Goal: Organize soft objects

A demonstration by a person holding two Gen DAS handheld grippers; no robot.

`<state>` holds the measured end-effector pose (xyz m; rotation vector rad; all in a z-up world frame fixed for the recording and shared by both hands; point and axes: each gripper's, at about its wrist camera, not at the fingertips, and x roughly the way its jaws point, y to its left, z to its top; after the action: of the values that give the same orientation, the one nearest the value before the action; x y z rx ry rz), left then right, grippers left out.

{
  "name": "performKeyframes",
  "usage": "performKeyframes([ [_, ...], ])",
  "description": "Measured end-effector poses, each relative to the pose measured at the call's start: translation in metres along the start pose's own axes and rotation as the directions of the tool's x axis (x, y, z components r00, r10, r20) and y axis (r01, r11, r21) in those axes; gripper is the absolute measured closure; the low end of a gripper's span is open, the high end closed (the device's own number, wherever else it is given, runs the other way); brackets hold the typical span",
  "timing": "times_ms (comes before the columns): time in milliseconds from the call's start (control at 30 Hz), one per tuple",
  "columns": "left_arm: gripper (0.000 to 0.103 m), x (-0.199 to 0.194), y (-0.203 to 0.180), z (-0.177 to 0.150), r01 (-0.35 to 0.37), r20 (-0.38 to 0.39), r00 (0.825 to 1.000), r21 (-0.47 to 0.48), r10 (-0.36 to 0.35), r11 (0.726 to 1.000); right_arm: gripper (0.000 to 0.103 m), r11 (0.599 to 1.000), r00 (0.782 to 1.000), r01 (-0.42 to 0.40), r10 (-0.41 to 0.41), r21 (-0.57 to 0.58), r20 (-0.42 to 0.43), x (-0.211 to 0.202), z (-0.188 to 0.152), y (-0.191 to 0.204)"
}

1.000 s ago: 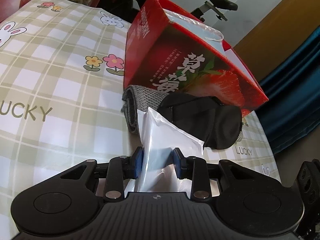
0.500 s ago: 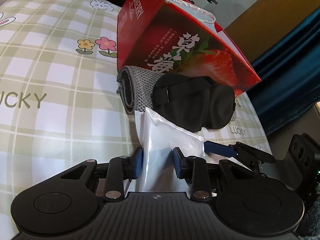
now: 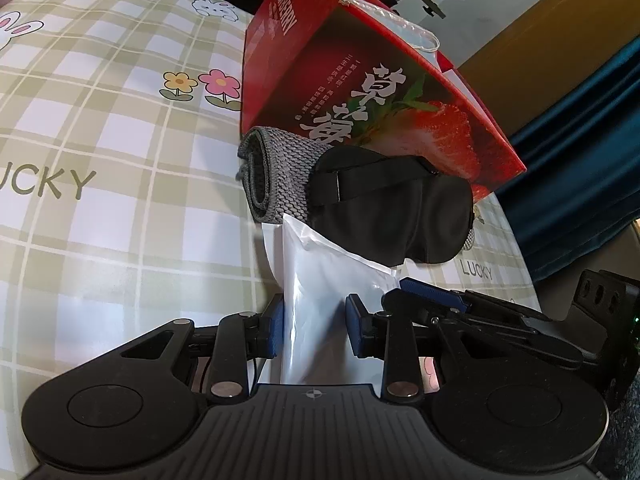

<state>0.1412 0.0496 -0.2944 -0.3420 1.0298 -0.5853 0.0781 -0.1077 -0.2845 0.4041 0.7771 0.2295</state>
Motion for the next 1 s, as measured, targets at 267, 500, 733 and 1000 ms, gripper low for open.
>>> performKeyframes([
  [267, 0.071, -0.004, -0.014, 0.006, 0.009, 0.046, 0.999, 0.070, -0.013, 0.998, 0.075, 1.000, 1.000, 0.008, -0.008, 0.027, 0.028, 0.000, 0.006, -0.007],
  [500, 0.071, 0.004, -0.018, 0.008, -0.016, 0.031, 0.999, 0.103, 0.013, 0.995, 0.073, 1.000, 0.999, 0.007, -0.008, 0.023, 0.034, 0.001, 0.010, -0.009],
  [733, 0.071, 0.002, -0.008, 0.005, -0.039, 0.021, 0.999, 0.075, 0.038, 0.996, 0.069, 0.999, 1.000, 0.028, -0.027, 0.029, -0.015, -0.003, 0.004, -0.007],
  [1000, 0.064, 0.001, -0.005, 0.001, -0.053, 0.014, 0.999, 0.079, 0.052, 0.996, 0.069, 0.998, 0.997, 0.058, -0.058, -0.010, -0.049, 0.002, 0.004, 0.002],
])
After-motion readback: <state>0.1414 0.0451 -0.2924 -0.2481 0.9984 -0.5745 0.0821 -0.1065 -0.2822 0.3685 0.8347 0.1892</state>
